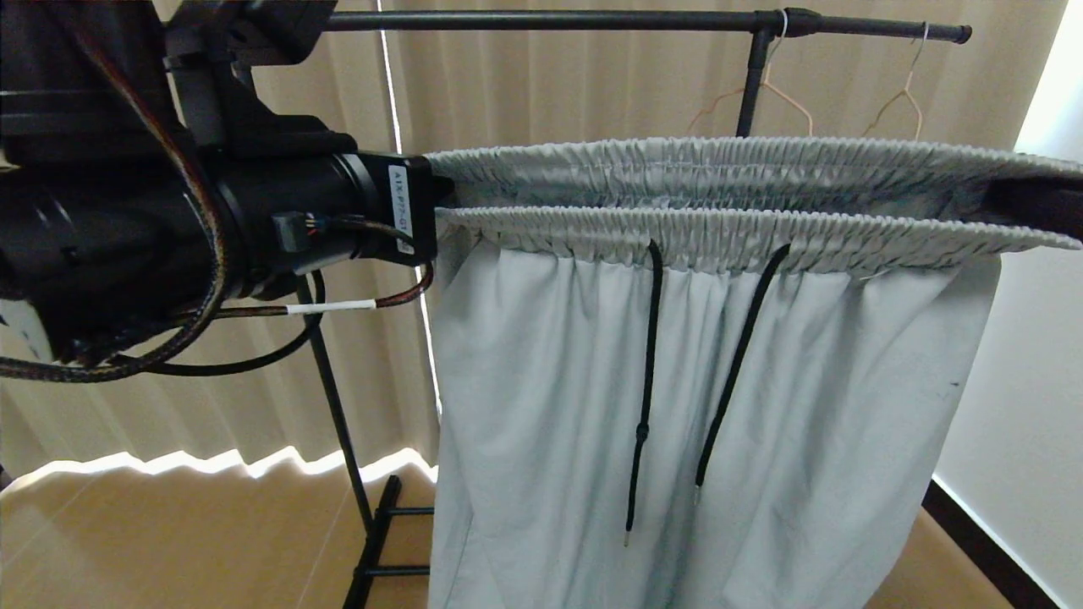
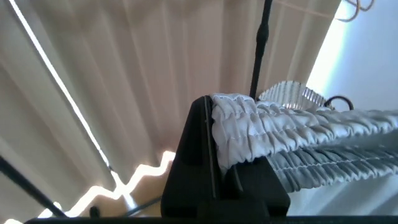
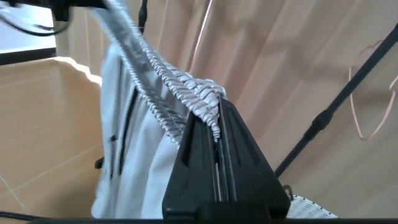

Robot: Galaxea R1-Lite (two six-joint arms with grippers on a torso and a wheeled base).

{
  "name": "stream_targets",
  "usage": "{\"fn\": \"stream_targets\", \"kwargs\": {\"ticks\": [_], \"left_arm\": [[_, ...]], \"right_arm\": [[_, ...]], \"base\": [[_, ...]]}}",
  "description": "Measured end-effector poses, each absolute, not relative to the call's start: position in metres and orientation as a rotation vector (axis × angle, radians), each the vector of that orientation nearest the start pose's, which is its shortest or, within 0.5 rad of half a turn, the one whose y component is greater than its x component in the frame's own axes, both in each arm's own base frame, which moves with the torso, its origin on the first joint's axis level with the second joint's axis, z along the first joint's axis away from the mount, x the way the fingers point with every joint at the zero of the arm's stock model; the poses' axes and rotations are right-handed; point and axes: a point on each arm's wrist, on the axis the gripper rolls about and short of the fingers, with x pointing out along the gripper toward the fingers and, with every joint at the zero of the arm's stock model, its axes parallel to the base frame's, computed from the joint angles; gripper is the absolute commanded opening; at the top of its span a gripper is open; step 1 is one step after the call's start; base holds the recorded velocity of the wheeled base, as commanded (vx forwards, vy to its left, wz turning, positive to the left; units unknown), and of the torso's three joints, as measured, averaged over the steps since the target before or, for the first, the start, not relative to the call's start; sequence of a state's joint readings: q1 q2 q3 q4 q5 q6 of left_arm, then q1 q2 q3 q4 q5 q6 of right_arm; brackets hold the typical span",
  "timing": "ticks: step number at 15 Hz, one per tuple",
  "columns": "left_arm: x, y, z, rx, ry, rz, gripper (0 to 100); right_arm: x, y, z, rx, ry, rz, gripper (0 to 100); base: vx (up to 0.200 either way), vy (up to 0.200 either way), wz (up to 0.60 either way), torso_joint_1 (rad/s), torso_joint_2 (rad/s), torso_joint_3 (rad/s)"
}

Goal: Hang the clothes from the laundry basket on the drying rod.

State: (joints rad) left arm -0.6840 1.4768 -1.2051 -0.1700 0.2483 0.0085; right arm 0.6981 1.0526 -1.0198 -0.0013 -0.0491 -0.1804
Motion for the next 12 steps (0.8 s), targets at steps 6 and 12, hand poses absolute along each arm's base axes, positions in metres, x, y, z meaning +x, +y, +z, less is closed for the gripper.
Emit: {"fn": "stream_targets", "kwargs": {"ticks": [6,12], "left_arm": [[0.144,-0.115,0.316,0.074,0.17,-0.491,0],[0.071,-0.064,0.297,0.042,0.184,-0.605,0]], "right_arm": [[0.141,0.102,0.333,-0.175,-0.041,0.583,0],[0.231,0.16,0.328,-0.174,-0.04,0.565,0]], "base": [[0.0,0.0,0.0,0.0,0.0,0.0],[0.0,0.0,0.0,0.0,0.0,0.0]]}}
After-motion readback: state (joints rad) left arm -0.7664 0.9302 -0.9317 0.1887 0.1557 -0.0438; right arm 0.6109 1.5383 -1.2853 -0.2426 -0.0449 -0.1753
